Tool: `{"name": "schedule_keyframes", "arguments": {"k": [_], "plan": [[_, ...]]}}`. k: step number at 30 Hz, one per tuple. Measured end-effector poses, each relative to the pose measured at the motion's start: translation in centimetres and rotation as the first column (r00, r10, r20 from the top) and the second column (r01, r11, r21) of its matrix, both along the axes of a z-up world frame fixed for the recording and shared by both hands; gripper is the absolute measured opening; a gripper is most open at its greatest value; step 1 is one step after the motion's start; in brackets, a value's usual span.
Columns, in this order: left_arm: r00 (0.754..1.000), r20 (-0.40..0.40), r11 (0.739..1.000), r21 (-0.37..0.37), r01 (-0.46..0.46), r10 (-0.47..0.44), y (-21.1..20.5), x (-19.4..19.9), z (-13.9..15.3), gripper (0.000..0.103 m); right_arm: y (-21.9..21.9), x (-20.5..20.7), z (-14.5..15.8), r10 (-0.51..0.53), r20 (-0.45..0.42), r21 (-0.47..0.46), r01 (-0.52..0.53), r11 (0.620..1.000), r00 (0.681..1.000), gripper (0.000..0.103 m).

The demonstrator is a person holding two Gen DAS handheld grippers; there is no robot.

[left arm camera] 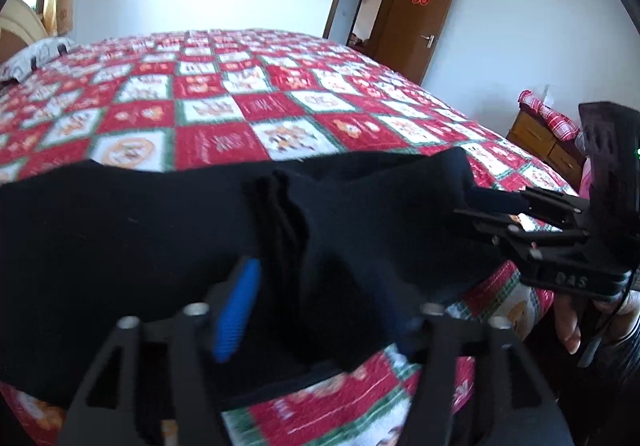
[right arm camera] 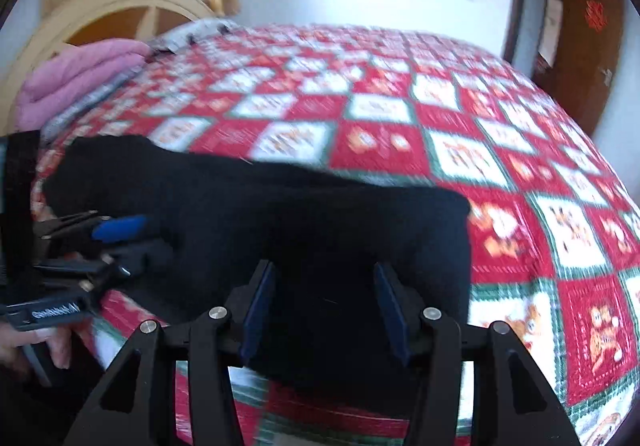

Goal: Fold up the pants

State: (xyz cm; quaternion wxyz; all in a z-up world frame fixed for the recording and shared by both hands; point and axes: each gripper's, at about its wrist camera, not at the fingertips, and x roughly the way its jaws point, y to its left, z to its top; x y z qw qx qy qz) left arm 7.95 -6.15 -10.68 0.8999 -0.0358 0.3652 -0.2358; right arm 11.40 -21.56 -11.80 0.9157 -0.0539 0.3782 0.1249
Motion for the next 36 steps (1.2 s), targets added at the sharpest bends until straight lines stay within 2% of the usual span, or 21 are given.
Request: {"name": "schedule_keyframes", "arguments": {"k": [3,5,6,7,8,10,12,14,16,20,24,25,30,32,33,34,35,36], "plan": [[0.999,0.026,1.000,0.008,-0.028,0.028,2.5,-0.6,0.7,0.074,2.3,-0.9,-0.4,0.066,0.018,-0.027,-0.066,0.997,0.998,0.060],[0.997,0.039,0.998,0.027,-0.061,0.060,4.9,-0.8,1.2,0.074,4.4,-0.9,-2.4,0.110,-0.048,-0.115,-0.114,0.987,0.993,0.060],[0.995,0.053,0.995,0.041,-0.090,0.088,6.6,-0.8,1.5,0.075,5.3,-1.3,-3.4,0.119,-0.043,-0.187,-0.125,0.974,0.992,0.061],[0.991,0.063,0.991,0.053,-0.120,0.116,8.3,-0.8,1.7,0.076,6.0,-1.9,-3.5,0.135,0.005,-0.239,-0.130,0.962,0.991,0.061],[0.986,0.072,0.985,0.070,-0.157,0.152,10.0,-0.7,1.9,0.077,6.3,-2.2,-3.2,0.148,0.019,-0.259,-0.138,0.956,0.989,0.061],[0.969,0.083,0.963,0.118,-0.241,0.233,13.8,-0.2,2.0,0.078,5.9,-2.2,-2.4,0.155,0.024,-0.211,-0.146,0.967,0.988,0.061],[0.940,0.102,0.927,0.159,-0.339,0.326,18.0,0.1,2.3,0.078,5.1,-2.4,-1.5,0.150,0.048,-0.126,-0.143,0.982,0.988,0.061],[0.908,0.127,0.892,0.173,-0.418,0.400,22.0,0.5,2.6,0.078,5.0,-2.7,-0.8,0.146,0.087,-0.106,-0.137,0.985,0.985,0.061],[0.884,0.111,0.869,0.163,-0.467,0.454,24.8,0.9,2.2,0.078,5.3,-3.1,-0.3,0.152,0.131,-0.097,-0.140,0.985,0.980,0.061],[0.875,0.016,0.872,0.080,-0.483,0.483,28.9,2.9,0.5,0.078,5.9,-3.7,0.1,0.160,0.167,-0.078,-0.149,0.986,0.973,0.061],[0.886,-0.071,0.887,-0.023,-0.461,0.459,30.0,4.3,-1.5,0.071,5.9,-3.6,-0.3,0.151,0.167,-0.087,-0.138,0.987,0.974,0.061],[0.888,-0.085,0.889,-0.040,-0.457,0.453,29.9,4.5,-1.8,0.069,5.7,-3.5,-0.4,0.144,0.164,-0.081,-0.132,0.988,0.976,0.061],[0.883,-0.089,0.883,-0.062,-0.466,0.460,30.0,5.0,-2.3,0.069,4.5,-3.0,-0.3,0.108,0.152,-0.015,-0.107,0.994,0.983,0.061],[0.879,-0.088,0.879,-0.043,-0.474,0.469,30.2,5.0,-2.2,0.051,4.1,-2.9,-0.3,0.095,0.149,0.000,-0.096,0.995,0.984,0.061],[0.880,-0.090,0.881,-0.048,-0.471,0.466,30.2,4.9,-2.1,0.045,3.9,-2.9,-0.3,0.089,0.148,0.008,-0.091,0.996,0.985,0.061],[0.885,-0.101,0.884,-0.074,-0.462,0.454,30.5,4.8,-2.0,0.031,3.8,-2.8,-0.2,0.085,0.148,0.014,-0.088,0.996,0.985,0.061],[0.887,-0.113,0.883,-0.097,-0.459,0.449,30.6,4.6,-1.9,0.025,3.6,-2.8,-0.2,0.079,0.148,0.021,-0.083,0.996,0.986,0.061],[0.885,-0.115,0.881,-0.101,-0.462,0.451,30.6,4.3,-1.7,0.024,3.4,-2.7,-0.1,0.071,0.149,0.031,-0.076,0.997,0.986,0.061]]}}
